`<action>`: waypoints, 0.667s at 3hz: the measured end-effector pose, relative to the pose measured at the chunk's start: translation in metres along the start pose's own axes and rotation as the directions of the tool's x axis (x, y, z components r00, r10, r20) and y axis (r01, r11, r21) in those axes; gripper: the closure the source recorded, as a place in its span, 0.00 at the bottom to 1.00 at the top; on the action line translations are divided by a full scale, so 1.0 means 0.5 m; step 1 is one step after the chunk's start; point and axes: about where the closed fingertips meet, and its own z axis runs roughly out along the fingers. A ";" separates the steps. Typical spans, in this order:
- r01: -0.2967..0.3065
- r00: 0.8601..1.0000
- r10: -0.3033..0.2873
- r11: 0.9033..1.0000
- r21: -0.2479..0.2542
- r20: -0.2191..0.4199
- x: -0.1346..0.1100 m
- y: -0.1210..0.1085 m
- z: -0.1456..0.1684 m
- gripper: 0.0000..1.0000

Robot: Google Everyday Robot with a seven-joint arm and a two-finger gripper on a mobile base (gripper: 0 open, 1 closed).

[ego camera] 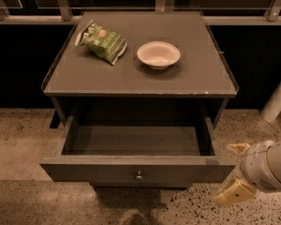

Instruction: Close top drawer

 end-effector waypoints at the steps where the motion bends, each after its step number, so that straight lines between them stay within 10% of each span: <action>1: 0.000 1.000 0.000 1.000 0.000 0.000 0.000 0.000 0.000 0.42; 2: 0.000 1.000 0.000 1.000 0.000 0.000 0.000 0.000 0.000 0.66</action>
Offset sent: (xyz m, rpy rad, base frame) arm 0.0000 0.0000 0.0000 0.0000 0.0000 0.0000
